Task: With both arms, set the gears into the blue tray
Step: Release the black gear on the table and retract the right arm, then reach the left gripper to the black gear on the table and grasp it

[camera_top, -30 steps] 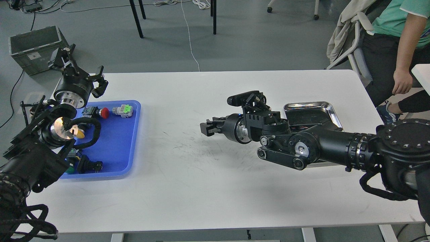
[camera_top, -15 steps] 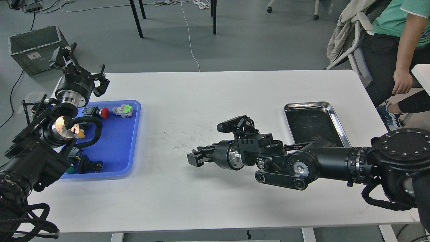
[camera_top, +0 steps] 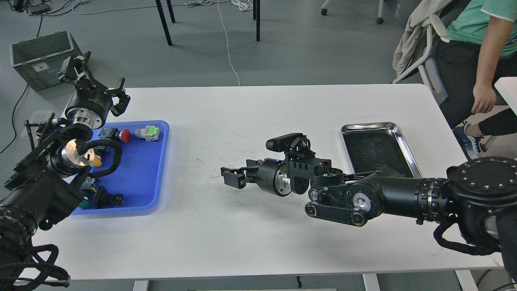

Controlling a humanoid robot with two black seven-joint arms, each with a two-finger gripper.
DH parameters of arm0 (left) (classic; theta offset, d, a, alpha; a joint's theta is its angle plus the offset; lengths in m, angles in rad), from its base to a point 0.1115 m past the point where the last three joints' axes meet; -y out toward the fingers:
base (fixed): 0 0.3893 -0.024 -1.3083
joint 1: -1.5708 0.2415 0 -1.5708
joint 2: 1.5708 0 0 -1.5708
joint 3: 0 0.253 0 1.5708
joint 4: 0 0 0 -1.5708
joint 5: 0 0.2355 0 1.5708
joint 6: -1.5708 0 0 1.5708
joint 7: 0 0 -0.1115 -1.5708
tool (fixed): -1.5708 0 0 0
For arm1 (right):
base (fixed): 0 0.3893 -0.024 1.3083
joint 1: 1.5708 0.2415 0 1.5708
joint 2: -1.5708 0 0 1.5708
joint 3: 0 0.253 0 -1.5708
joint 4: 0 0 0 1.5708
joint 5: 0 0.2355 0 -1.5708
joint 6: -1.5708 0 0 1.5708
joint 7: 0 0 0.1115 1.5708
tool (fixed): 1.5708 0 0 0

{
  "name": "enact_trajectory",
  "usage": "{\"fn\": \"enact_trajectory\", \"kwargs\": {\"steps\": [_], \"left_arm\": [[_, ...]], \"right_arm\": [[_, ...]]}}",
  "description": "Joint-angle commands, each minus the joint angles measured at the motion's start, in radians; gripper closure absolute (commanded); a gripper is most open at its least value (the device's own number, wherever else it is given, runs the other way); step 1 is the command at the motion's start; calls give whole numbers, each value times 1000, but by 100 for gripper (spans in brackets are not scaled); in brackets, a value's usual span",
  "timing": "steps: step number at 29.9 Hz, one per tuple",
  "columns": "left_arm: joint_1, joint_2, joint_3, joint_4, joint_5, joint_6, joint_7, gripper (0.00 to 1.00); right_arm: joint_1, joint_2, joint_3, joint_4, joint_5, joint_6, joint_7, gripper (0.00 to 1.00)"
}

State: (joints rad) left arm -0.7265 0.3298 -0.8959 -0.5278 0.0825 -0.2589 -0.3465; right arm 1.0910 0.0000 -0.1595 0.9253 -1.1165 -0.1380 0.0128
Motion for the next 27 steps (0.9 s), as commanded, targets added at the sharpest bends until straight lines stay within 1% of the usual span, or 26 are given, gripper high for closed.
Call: {"fn": "enact_trajectory", "kwargs": {"steps": [1, 4, 6, 9, 11, 14, 16, 19, 24, 27], "left_arm": [[-4, 9, 0, -1, 0, 6, 3, 2], [-11, 29, 0, -12, 3, 18, 8, 2], [-13, 47, 0, -44, 13, 30, 12, 2], [-13, 75, 2, -125, 34, 61, 23, 2], [-11, 95, 15, -205, 68, 85, 34, 2], [-11, 130, 84, -308, 123, 121, 38, 2], [-11, 158, 127, -398, 149, 145, 40, 2], [-11, 202, 170, -535, 203, 173, 66, 2], [-4, 271, 225, -740, 400, 168, 106, 2], [4, 320, 288, -869, 555, 162, 109, 2]], "right_arm": [[26, 0, 110, -52, 88, 9, 1, 6], [40, 0, 205, -85, 161, 12, 1, 5], [43, 0, 282, -95, 202, 18, 1, 5], [32, 0, 400, -94, 260, 52, 1, 5], [14, -11, 493, -88, 312, 77, 1, 5], [-37, -112, 622, -85, 401, 106, 1, 5], [-71, -185, 722, -83, 470, 130, 1, 5], [-138, -290, 856, -83, 595, 175, 0, 5], [-255, -434, 1005, -95, 809, 256, 0, 5], [-318, -483, 1041, -103, 934, 293, 1, 5]]}}
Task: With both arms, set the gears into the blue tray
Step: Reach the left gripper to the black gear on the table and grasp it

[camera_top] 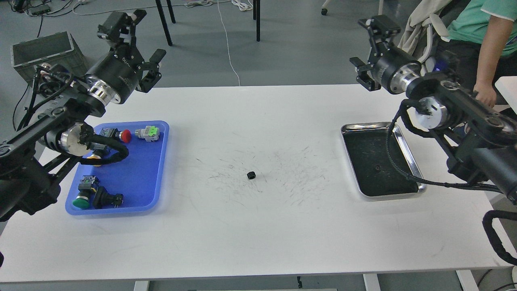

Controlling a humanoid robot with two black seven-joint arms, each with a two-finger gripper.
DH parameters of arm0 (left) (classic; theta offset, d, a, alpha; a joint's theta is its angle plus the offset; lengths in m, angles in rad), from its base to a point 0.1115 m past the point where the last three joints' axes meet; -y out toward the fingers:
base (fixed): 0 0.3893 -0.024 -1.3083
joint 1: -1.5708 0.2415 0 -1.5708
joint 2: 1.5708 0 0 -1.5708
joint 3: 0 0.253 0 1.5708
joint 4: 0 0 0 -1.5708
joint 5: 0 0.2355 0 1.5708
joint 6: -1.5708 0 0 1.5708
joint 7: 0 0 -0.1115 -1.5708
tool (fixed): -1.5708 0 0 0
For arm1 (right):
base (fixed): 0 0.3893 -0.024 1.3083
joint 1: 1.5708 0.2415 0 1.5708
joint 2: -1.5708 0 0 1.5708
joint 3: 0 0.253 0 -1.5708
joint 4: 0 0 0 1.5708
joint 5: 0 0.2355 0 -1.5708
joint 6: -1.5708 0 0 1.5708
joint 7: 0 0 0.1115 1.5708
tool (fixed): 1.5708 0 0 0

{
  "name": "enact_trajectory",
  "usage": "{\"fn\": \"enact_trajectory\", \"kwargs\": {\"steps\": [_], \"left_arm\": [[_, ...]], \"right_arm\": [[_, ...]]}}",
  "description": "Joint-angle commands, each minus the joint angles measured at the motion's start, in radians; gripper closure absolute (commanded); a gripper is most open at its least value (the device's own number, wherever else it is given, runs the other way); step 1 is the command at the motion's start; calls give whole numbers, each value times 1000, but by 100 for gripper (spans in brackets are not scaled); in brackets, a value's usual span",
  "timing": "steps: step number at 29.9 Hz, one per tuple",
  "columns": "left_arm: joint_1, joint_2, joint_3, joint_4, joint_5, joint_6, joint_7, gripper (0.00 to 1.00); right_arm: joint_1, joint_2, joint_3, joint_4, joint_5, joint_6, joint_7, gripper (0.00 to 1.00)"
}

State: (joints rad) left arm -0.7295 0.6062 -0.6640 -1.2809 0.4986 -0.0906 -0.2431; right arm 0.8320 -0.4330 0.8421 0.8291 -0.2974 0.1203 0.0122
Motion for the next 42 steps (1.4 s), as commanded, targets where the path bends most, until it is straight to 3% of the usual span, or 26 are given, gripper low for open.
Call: {"fn": "enact_trajectory", "kwargs": {"steps": [1, 6, 13, 19, 27, 35, 42], "left_arm": [[7, 58, 87, -153, 191, -6, 5, 2], [9, 61, 188, -225, 469, -15, 2, 2], [10, -54, 288, -190, 890, -14, 4, 2], [21, -187, 320, -2, 1271, 55, -7, 2], [70, -328, 322, 276, 1583, 247, -12, 2], [133, -384, 328, 308, 1683, 310, 2, 3], [134, -430, 328, 420, 1683, 336, 2, 5]], "right_arm": [[-77, -62, 54, -7, 157, 41, 2, 5], [-175, -84, 117, -7, 314, 74, 2, 5], [-240, -70, 152, -19, 336, 81, 14, 5], [-248, -70, 153, -22, 336, 81, 25, 5], [-248, -70, 152, -48, 334, 79, 25, 3], [-261, -70, 149, -51, 334, 78, 26, 3], [-261, -69, 146, -51, 334, 78, 26, 3]]}}
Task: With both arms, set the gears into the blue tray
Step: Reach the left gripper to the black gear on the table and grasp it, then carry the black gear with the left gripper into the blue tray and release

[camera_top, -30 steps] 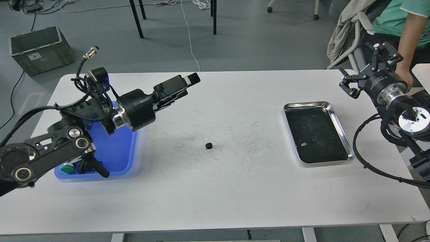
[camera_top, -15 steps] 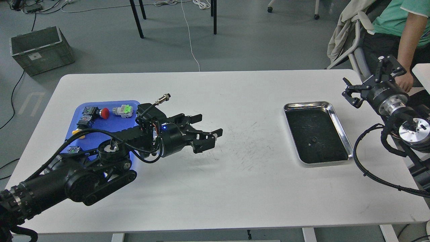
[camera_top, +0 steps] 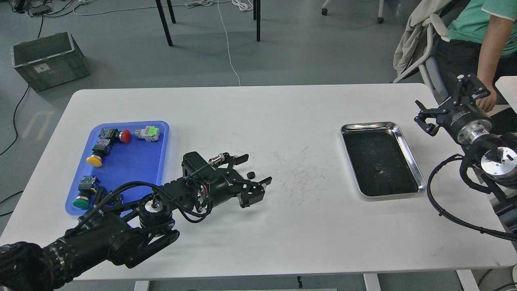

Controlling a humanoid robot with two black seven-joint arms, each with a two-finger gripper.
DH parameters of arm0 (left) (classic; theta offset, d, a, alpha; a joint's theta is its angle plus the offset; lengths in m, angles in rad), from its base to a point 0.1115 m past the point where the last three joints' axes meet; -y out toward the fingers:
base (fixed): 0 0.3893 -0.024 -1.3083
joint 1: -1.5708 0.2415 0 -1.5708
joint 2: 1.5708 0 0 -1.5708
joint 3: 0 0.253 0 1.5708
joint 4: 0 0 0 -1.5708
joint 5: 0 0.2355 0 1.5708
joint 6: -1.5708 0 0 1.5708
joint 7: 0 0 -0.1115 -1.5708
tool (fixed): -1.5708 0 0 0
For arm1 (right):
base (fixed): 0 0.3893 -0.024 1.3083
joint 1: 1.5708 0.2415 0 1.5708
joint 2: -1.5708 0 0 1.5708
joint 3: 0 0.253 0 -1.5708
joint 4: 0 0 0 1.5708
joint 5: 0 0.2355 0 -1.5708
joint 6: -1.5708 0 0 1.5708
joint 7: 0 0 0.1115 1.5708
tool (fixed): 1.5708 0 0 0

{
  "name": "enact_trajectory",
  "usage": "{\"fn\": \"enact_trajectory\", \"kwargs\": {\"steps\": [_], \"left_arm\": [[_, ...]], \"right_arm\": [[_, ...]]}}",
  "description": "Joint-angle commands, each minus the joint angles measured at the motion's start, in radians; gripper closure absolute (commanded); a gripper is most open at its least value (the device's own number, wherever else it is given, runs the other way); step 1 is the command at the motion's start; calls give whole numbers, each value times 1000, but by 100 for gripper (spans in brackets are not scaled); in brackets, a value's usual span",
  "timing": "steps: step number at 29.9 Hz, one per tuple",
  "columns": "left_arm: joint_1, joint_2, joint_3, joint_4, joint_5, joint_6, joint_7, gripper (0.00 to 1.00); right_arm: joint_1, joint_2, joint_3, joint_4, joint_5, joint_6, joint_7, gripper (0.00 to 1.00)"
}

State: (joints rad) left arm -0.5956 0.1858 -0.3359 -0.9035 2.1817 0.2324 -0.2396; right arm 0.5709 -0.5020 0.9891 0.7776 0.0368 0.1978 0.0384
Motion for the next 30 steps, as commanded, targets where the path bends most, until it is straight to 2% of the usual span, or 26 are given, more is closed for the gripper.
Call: {"fn": "enact_trajectory", "kwargs": {"steps": [1, 5, 16, 20, 22, 27, 28, 30], "left_arm": [[0, -9, 2, 54, 0, 13, -1, 5], [0, -20, 2, 80, 0, 15, -3, 7], [0, -25, 2, 100, 0, 15, -3, 33], [2, -26, 11, 100, 0, 15, -3, 39], [0, -26, 29, 100, 0, 15, -4, 49], [2, -25, 34, 100, 0, 15, -4, 54], [2, -26, 34, 101, 0, 15, -4, 59], [2, -26, 34, 107, 0, 15, -4, 77]], "right_arm": [[0, 0, -1, 0, 0, 0, 0, 3], [0, 3, -1, 0, -2, -3, 0, 3], [-3, 13, -4, 0, -2, -6, 8, 3], [-2, 13, -6, 0, -2, -6, 9, 3], [-2, 13, -6, 0, -2, -6, 9, 3], [-2, 13, -6, 0, -2, -6, 9, 3], [-2, 13, -6, 0, -2, -6, 9, 3], [-2, 13, -6, 0, -2, -6, 9, 3]]}}
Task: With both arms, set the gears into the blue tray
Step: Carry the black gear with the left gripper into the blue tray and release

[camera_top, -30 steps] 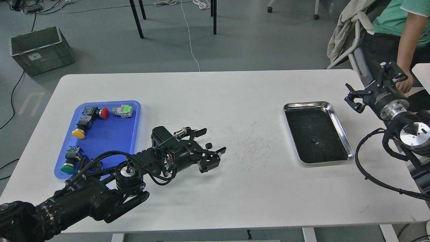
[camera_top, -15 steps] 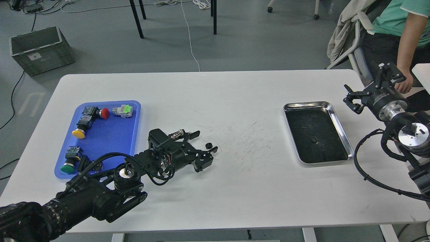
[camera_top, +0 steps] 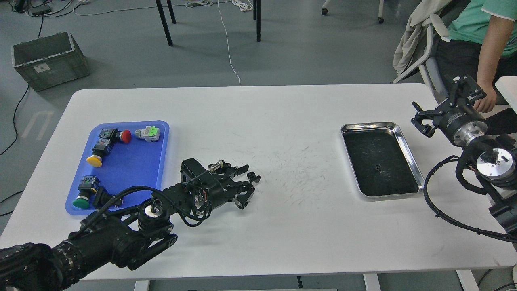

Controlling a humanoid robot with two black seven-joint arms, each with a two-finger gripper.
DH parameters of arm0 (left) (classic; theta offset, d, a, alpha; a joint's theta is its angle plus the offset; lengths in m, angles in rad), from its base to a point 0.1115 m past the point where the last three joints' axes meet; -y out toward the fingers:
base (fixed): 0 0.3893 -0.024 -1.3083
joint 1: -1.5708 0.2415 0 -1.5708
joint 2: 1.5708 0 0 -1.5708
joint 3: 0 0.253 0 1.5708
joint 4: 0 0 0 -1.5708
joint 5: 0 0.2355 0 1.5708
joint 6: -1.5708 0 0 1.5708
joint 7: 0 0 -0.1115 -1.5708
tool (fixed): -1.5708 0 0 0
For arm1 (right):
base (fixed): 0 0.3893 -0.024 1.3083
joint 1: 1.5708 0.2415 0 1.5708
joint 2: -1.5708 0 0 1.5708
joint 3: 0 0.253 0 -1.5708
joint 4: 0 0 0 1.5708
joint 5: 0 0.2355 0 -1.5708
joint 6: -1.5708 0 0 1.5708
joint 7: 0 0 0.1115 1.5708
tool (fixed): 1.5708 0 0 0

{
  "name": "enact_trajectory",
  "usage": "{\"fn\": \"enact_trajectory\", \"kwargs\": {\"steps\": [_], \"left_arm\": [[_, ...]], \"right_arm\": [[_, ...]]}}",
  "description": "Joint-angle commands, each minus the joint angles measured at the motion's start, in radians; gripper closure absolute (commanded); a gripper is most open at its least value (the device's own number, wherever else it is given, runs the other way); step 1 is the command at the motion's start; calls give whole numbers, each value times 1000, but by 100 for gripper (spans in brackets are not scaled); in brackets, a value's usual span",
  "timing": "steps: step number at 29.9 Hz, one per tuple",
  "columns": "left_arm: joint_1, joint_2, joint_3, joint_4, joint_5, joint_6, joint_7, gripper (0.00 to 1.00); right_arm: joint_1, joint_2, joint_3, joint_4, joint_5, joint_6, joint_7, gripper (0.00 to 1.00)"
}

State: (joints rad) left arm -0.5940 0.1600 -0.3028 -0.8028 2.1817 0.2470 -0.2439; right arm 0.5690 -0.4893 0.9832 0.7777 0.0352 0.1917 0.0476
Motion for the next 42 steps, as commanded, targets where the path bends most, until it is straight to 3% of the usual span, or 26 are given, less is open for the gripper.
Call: {"fn": "enact_trajectory", "kwargs": {"steps": [1, 4, 10, 16, 22, 24, 27, 38, 42], "left_arm": [[0, 0, 1, 13, 0, 0, 0, 85], [-1, 4, 1, 17, 0, 0, -2, 94], [-24, 42, -15, -15, 0, 12, -8, 95], [-125, 259, -88, -215, -103, 11, 3, 95], [-167, 449, -113, -285, -585, -87, -11, 94], [-165, 498, -116, -283, -863, -152, -9, 94], [-150, 562, -104, -283, -1100, -184, -6, 94], [3, 576, -101, -230, -1336, -293, 14, 94], [14, 547, -98, -136, -1439, -342, 28, 94]], "right_arm": [[0, 0, 0, 0, 0, 0, 0, 3], [0, 0, -2, 0, 0, 0, 0, 3], [0, 0, -2, 0, 0, 0, 0, 3], [5, 0, 0, 2, 0, 0, 0, 3], [5, -2, 3, 2, 0, 0, 0, 3], [5, -2, 5, 2, 0, 0, 0, 3], [3, 0, 5, 2, 0, 0, 0, 3], [5, 0, 2, 0, 0, 2, 0, 3], [8, 0, -2, 0, 0, 0, 0, 3]]}}
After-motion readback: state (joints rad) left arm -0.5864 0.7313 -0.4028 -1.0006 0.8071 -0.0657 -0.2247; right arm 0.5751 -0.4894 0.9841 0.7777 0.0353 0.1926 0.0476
